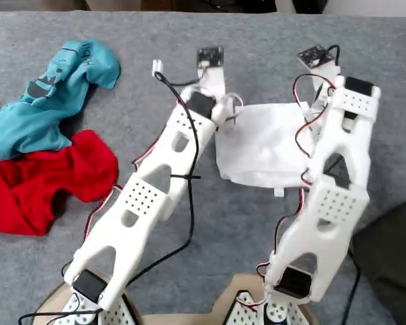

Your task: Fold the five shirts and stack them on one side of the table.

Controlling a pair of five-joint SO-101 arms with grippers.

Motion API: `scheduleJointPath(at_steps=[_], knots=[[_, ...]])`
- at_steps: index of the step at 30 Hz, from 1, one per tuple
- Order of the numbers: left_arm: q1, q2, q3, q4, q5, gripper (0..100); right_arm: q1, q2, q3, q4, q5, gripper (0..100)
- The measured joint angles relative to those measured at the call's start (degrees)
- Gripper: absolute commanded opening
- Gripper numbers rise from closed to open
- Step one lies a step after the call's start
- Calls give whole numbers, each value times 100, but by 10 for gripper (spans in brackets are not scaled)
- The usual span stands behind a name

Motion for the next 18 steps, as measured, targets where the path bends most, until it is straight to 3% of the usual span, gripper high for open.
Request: scheduleJointPath(at_steps=[9,15,18], knots=[[0,53,-18,-237,0,21,53,1934,-2998,1046,158,27],[0,53,-18,-237,0,21,62,2110,-5134,2330,158,27],[-35,53,-18,-220,-9,21,-26,2004,-5477,2857,158,27]])
